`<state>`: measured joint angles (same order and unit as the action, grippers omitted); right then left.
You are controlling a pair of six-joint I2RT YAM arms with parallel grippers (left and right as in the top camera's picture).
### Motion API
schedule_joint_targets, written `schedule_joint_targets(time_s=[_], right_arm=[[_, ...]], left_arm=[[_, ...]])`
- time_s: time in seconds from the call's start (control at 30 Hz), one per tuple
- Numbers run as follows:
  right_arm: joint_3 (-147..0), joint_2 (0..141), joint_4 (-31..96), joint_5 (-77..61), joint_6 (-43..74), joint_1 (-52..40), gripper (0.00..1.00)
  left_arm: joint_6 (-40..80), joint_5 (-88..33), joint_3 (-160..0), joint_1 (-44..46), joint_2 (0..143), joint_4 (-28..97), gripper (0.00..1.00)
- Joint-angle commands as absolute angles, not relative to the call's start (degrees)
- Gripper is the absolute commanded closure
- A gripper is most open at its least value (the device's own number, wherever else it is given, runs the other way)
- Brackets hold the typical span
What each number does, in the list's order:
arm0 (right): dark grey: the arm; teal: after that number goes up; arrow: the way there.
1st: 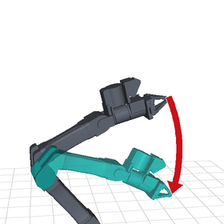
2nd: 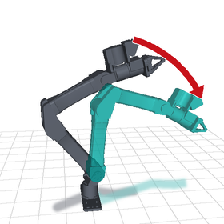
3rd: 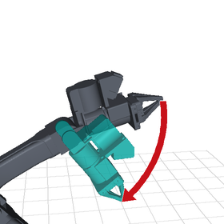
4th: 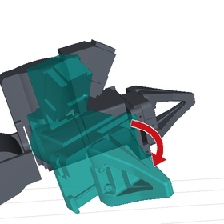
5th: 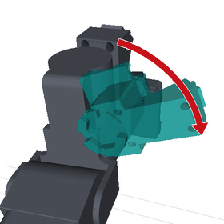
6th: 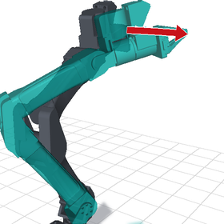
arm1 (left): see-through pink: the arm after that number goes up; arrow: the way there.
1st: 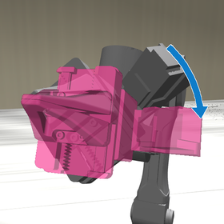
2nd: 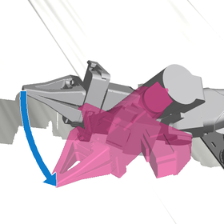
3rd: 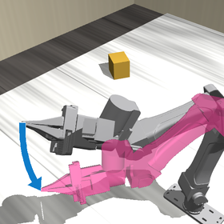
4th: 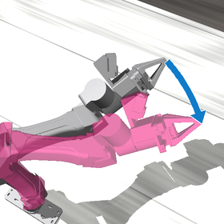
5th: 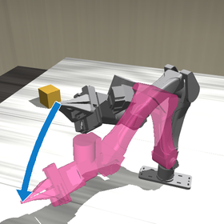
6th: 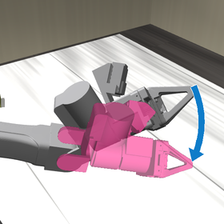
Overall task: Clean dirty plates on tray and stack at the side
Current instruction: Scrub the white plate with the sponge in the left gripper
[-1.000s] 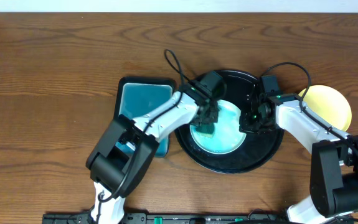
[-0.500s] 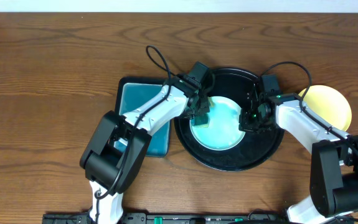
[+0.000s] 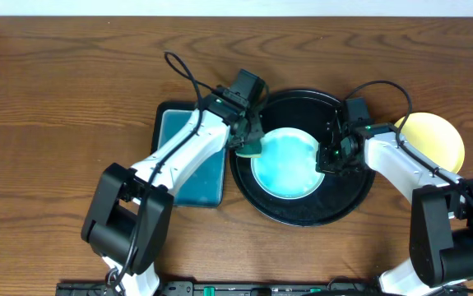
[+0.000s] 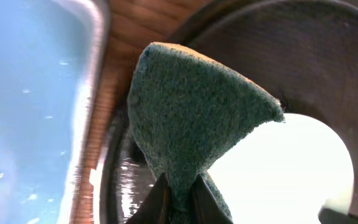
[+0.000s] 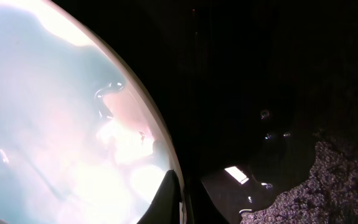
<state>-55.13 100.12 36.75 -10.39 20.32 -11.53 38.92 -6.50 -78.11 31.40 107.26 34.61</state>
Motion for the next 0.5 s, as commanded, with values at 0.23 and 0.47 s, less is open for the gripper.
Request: schedule_joint_targets(time_s=[0.23, 0.47], right_arm=[[-54.30, 101.95, 37.52, -0.64, 20.10, -11.35, 0.99], [-54.30, 101.95, 37.93, -0.64, 20.10, -11.33, 0.99]], left_arm=[[28.34, -7.49, -77.36, 38.39, 107.39, 23.22, 0.92], [27.44, -5.56, -77.36, 39.57, 110.39, 16.69, 0.92]])
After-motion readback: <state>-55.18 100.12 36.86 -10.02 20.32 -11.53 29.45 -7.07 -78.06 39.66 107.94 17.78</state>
